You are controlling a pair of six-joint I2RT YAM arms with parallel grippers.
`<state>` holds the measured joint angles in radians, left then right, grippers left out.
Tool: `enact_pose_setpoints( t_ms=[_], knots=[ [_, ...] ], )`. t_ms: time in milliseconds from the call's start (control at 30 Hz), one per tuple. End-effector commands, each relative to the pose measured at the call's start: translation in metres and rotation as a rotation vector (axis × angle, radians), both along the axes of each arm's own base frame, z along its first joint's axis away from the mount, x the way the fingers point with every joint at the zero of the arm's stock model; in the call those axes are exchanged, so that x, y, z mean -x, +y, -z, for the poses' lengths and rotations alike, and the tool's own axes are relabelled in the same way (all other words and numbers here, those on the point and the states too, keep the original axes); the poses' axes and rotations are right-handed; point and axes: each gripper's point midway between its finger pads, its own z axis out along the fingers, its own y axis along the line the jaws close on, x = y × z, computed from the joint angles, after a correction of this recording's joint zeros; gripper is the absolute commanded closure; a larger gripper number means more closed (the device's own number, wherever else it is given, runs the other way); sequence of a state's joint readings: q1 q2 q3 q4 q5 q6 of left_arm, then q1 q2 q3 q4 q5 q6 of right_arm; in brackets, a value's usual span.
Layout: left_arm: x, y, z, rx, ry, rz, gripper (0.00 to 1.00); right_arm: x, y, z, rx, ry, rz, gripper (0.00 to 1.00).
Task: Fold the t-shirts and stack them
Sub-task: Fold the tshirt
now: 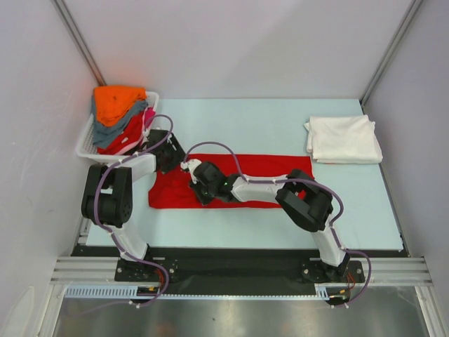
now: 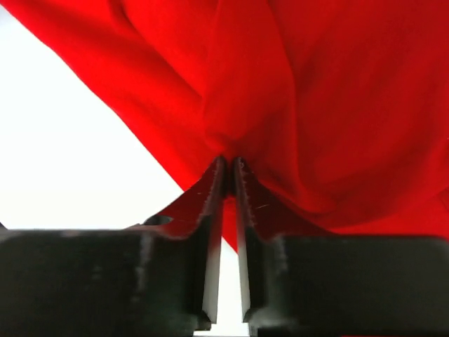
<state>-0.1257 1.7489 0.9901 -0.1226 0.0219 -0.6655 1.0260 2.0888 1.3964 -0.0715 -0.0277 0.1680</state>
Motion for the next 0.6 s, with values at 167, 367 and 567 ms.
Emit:
enact_pose_setpoints(
  t_ms=[167, 367, 567],
  knots=[
    [-0.011, 0.003, -0.012, -0.003, -0.032, -0.015, 0.26, -0.007, 0.002, -0.041, -0.167, 0.115, -0.007, 1.00],
    [-0.011, 0.003, -0.013, -0.004, -0.032, -0.011, 0.26, -0.001, -0.004, -0.066, -0.390, 0.376, -0.064, 1.00],
    [-0.012, 0.003, -0.013, -0.005, -0.036, -0.005, 0.26, -0.002, -0.021, -0.071, -0.510, 0.592, -0.111, 0.98]
  ],
)
